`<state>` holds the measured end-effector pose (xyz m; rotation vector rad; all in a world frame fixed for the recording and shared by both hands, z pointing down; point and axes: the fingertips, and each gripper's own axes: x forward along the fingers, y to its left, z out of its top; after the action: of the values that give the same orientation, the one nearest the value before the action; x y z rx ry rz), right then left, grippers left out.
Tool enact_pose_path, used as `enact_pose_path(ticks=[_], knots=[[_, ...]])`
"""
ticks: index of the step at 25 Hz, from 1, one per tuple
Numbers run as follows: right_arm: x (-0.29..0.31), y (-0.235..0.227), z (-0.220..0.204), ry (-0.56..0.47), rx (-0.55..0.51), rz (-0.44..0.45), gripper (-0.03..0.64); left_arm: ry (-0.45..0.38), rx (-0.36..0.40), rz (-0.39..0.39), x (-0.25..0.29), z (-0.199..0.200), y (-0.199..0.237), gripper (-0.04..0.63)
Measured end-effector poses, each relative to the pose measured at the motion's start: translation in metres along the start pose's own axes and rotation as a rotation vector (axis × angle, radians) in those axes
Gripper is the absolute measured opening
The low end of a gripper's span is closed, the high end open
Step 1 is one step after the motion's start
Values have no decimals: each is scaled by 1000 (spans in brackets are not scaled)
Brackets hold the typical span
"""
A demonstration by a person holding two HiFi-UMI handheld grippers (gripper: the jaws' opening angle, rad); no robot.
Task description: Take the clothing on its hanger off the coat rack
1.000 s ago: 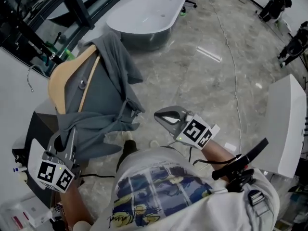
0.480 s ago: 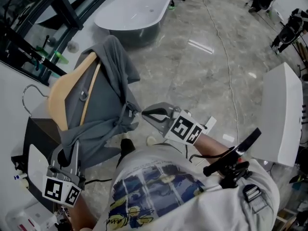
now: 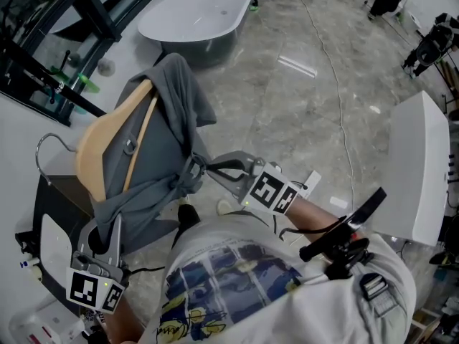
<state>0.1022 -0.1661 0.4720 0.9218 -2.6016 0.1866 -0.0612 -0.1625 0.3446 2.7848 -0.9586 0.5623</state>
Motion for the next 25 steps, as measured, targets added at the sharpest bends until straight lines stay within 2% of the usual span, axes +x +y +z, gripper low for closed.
enact_pose_path(ticks=[14, 25], knots=[[8, 3, 4, -2, -17, 15, 2, 6, 8, 10, -2, -3, 3, 8], [23, -2, 11, 10, -39, 30, 2, 8, -4, 23, -3, -3, 21, 8]])
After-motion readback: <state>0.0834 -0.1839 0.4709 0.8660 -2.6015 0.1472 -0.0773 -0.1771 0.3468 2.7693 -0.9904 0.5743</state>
